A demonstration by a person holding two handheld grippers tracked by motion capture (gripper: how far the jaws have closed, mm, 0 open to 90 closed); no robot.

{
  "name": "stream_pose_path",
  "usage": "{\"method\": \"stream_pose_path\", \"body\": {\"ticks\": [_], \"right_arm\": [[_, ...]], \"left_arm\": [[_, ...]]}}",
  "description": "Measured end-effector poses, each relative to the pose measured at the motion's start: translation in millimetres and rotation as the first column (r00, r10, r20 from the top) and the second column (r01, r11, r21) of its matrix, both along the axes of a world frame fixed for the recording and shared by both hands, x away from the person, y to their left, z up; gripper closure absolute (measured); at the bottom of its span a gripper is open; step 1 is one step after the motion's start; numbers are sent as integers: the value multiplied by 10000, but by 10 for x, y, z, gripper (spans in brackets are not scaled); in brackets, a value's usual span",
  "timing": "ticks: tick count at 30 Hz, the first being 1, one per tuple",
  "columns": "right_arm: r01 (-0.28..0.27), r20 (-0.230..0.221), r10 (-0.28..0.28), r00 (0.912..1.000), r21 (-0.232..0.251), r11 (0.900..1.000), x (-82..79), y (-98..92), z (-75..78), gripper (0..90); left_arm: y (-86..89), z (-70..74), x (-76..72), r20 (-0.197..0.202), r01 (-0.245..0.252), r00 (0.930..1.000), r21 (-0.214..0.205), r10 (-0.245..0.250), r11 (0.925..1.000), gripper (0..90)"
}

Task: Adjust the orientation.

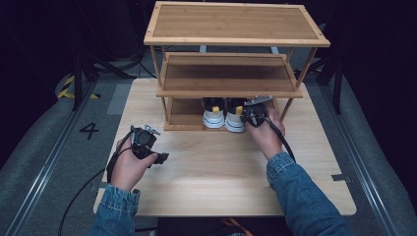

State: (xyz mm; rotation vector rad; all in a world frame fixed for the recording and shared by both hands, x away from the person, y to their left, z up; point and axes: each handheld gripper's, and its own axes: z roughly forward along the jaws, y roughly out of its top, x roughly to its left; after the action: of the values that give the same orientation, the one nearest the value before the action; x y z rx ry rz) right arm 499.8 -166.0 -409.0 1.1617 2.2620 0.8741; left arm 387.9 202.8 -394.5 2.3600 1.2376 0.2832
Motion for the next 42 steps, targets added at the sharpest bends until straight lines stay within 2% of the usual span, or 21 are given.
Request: {"method": "stream_pose_path", "body": {"ticks": [4, 12, 17, 18, 20, 22, 28, 33, 37, 42], "right_arm": [[83, 143, -81, 9999, -137, 9999, 28, 17, -16, 777], [200, 726, -161, 9972, -524, 9984, 59, 47, -63, 758], [185, 765, -143, 9970, -544, 9983, 51, 37, -64, 711], [141, 645, -124, 9978, -266, 9995, 31, 28, -56, 690], [108, 746, -91, 9972, -213, 9997, -7, 12, -26, 671], [66, 827, -78, 9965, 144, 9999, -67, -1, 13, 655], [-200, 1115, 143, 9937, 501, 9985, -212, -33, 138, 610], [-411, 1056, 313, 9939, 914, 9950, -348, -104, 276, 575], [-449, 1304, 303, 9910, 1103, 9929, -439, -218, 370, 538], [-469, 1172, 311, 9926, 1351, 9897, -502, -385, 417, 522]], "left_arm": [[-4, -3, 6, -8, 10, 10000, -3, -10, 10000, 291], [-21, -3, 17, 2, 70, 10000, -31, -70, 10000, 290], [-26, 4, 28, 23, 71, 10000, -45, -70, 10000, 290], [-30, 8, 39, 36, 140, 9999, -35, -140, 9999, 290], [-40, 5, 38, 13, 50, 10000, -103, -50, 9999, 290], [-59, -3, 51, 26, 127, 9999, -42, -127, 9999, 290], [-77, 5, 51, 31, 261, 9997, 39, -261, 9997, 289], [-77, 18, 36, 42, 168, 9999, -16, -168, 9999, 289], [-76, 3, 34, -12, 174, 9998, 34, -174, 9998, 289], [-69, -15, 34, -18, 175, 9998, 9, -175, 9998, 287]]}}
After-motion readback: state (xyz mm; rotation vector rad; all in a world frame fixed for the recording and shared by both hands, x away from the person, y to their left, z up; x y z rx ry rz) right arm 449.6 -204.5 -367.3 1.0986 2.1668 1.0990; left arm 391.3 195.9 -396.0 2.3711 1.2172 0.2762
